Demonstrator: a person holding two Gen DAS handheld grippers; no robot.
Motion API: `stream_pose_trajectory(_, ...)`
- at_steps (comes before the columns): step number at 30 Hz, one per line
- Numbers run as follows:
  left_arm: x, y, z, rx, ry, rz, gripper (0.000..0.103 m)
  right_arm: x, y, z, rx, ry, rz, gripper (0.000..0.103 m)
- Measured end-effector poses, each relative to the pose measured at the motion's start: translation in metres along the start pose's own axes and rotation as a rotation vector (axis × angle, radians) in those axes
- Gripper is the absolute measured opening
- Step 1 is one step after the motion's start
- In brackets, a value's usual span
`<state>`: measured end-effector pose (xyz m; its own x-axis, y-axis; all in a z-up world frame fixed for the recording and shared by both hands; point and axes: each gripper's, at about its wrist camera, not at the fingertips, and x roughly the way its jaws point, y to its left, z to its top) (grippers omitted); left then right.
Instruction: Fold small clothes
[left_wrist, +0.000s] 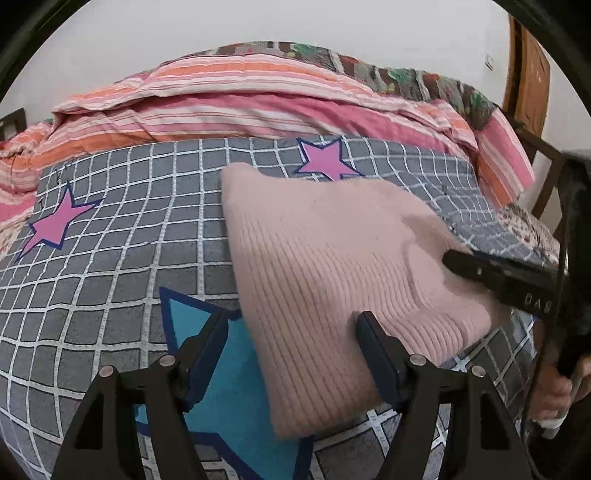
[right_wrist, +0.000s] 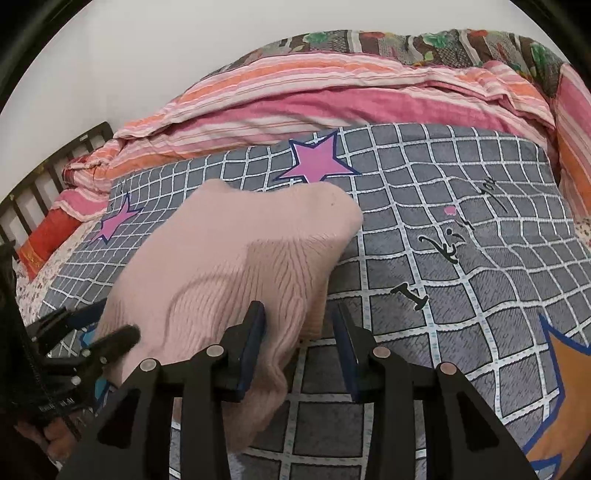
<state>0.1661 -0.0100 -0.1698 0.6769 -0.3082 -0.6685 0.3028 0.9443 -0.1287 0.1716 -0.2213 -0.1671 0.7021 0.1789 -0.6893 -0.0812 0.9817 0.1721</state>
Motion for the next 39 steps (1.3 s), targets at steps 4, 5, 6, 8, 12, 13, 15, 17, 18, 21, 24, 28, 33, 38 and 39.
stream_pose_trajectory(4,-0.004,0.013,0.007,-0.076,-0.031,0.012,0.072,0.000,0.002,0.000,0.003,-0.019,0.013,0.037)
stream_pose_trajectory(5,-0.004,0.015,0.008,-0.088,-0.032,0.013,0.072,0.000,0.001,0.000,0.011,-0.020,0.023,0.037)
stream_pose_trajectory(6,-0.004,0.016,0.008,-0.095,-0.035,0.013,0.072,0.001,0.001,0.000,0.020,-0.020,0.032,0.037)
stream_pose_trajectory(8,-0.002,0.016,0.008,-0.103,-0.028,0.009,0.072,0.004,0.001,0.001,0.030,-0.016,0.040,0.037)
stream_pose_trajectory(12,0.000,0.012,0.007,-0.091,-0.018,-0.050,0.070,0.005,0.005,0.001,-0.006,-0.009,0.024,0.037)
stream_pose_trajectory(13,0.001,0.009,0.005,-0.083,-0.008,-0.079,0.070,0.005,0.006,0.001,-0.019,-0.009,0.016,0.037)
stream_pose_trajectory(15,0.002,0.002,0.004,-0.060,0.004,-0.105,0.071,0.003,0.002,0.002,-0.008,-0.011,0.024,0.037)
stream_pose_trajectory(17,0.001,-0.006,0.002,-0.041,-0.007,-0.090,0.075,0.002,-0.003,0.003,0.011,-0.013,0.037,0.037)
stream_pose_trajectory(18,0.001,-0.009,0.001,-0.032,-0.008,-0.089,0.078,0.001,-0.005,0.004,0.014,-0.018,0.040,0.038)
stream_pose_trajectory(21,0.004,-0.018,-0.001,-0.023,-0.001,-0.091,0.085,-0.004,-0.010,0.005,0.020,-0.034,0.049,0.038)
stream_pose_trajectory(24,0.001,-0.021,-0.001,0.017,-0.032,-0.048,0.085,-0.008,-0.008,0.005,0.014,-0.045,0.061,0.039)
stream_pose_trajectory(28,-0.006,-0.002,0.010,-0.041,-0.091,-0.007,0.085,0.004,-0.003,-0.001,-0.029,0.012,0.016,0.045)
stream_pose_trajectory(33,0.003,0.019,0.030,-0.114,-0.084,0.039,0.085,0.006,-0.012,-0.001,0.009,0.027,0.014,0.048)
stream_pose_trajectory(38,0.025,0.036,0.039,-0.198,-0.036,0.046,0.084,0.003,-0.007,0.011,0.008,-0.025,0.026,0.045)
stream_pose_trajectory(39,0.029,0.039,0.039,-0.218,-0.028,0.031,0.084,0.005,-0.007,0.014,0.021,-0.027,0.030,0.045)
